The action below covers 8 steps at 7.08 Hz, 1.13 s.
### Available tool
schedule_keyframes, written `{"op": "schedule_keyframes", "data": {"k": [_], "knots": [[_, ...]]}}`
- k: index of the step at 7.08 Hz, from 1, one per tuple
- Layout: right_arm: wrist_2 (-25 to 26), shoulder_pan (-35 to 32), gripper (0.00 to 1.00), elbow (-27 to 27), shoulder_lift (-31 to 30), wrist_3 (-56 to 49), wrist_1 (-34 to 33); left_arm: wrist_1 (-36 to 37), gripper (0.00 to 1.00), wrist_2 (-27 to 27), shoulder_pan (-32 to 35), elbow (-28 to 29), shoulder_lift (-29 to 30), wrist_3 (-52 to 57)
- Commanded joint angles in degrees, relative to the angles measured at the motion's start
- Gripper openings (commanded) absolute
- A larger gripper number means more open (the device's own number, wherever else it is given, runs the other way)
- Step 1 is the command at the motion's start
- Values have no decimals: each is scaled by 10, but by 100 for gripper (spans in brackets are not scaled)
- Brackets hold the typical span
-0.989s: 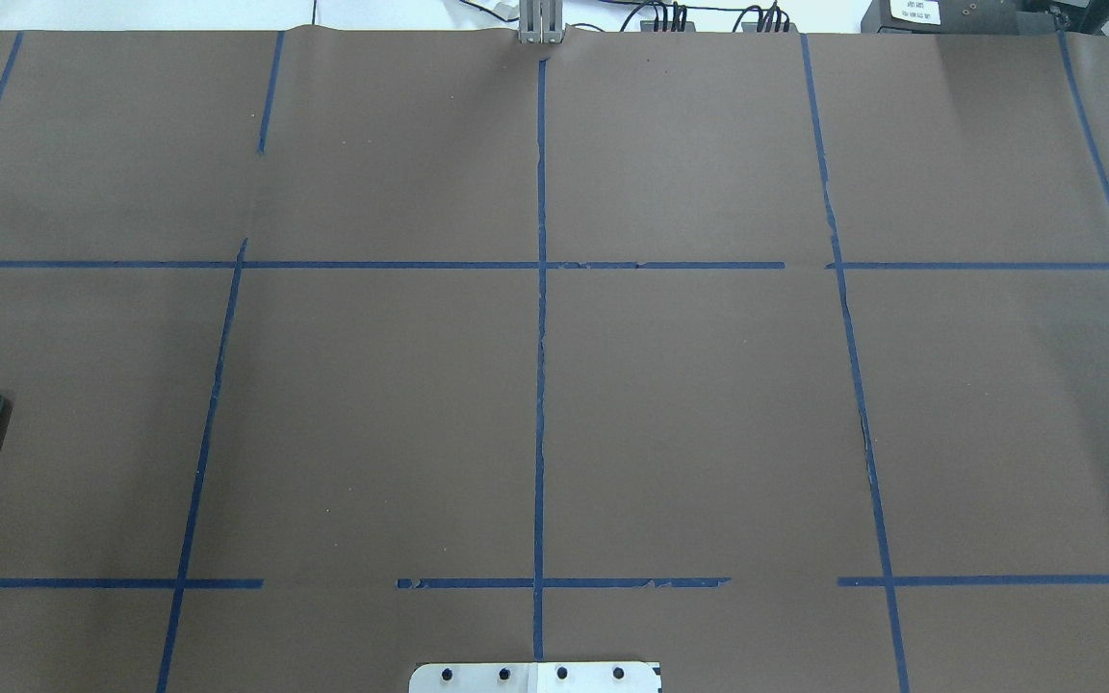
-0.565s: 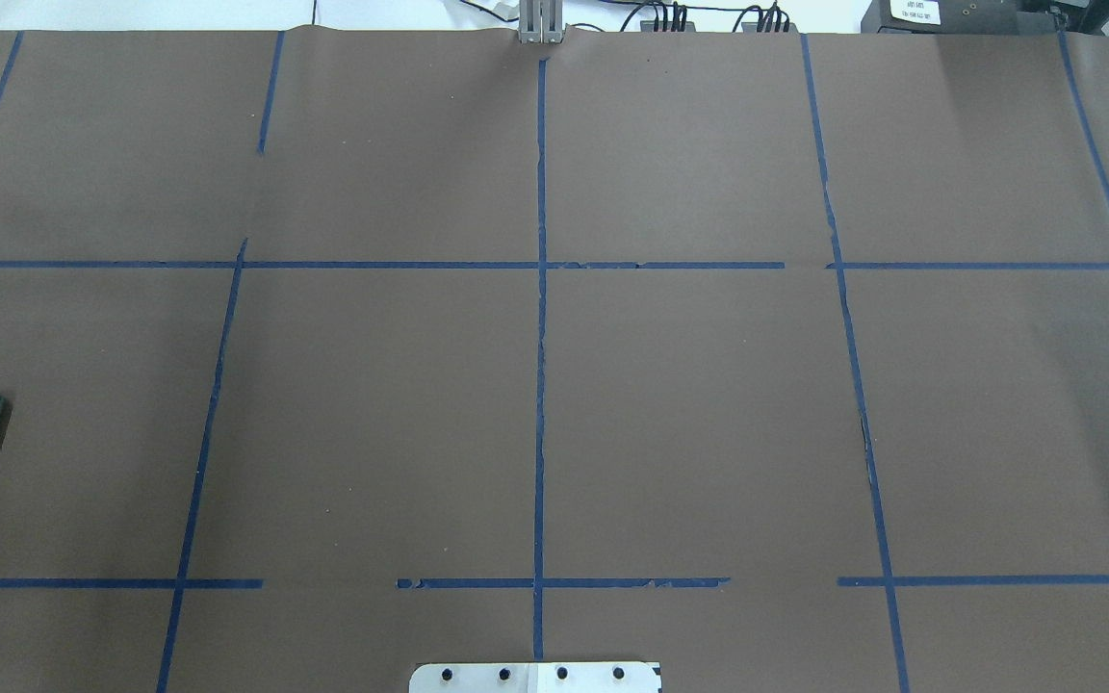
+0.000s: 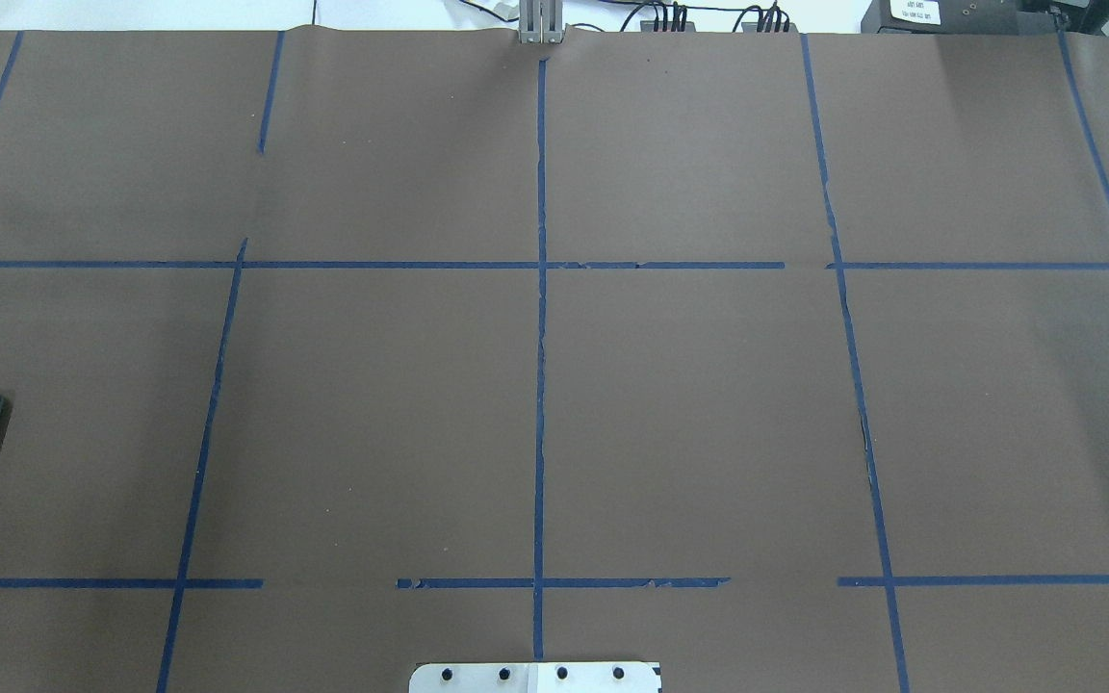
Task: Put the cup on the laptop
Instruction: 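Release the mug on the laptop and hold the left gripper above it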
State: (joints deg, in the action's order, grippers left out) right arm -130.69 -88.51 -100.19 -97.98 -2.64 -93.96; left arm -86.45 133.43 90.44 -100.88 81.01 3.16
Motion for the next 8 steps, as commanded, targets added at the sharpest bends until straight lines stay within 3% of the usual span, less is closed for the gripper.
{"op": "schedule_keyframes", "data": {"k": [1, 8], "knots": [[0, 0, 100, 0, 0, 0, 0, 34, 100, 0, -1, -7, 0, 3], [0, 0, 100, 0, 0, 0, 0, 49, 100, 36, -1, -5, 1, 3]]}}
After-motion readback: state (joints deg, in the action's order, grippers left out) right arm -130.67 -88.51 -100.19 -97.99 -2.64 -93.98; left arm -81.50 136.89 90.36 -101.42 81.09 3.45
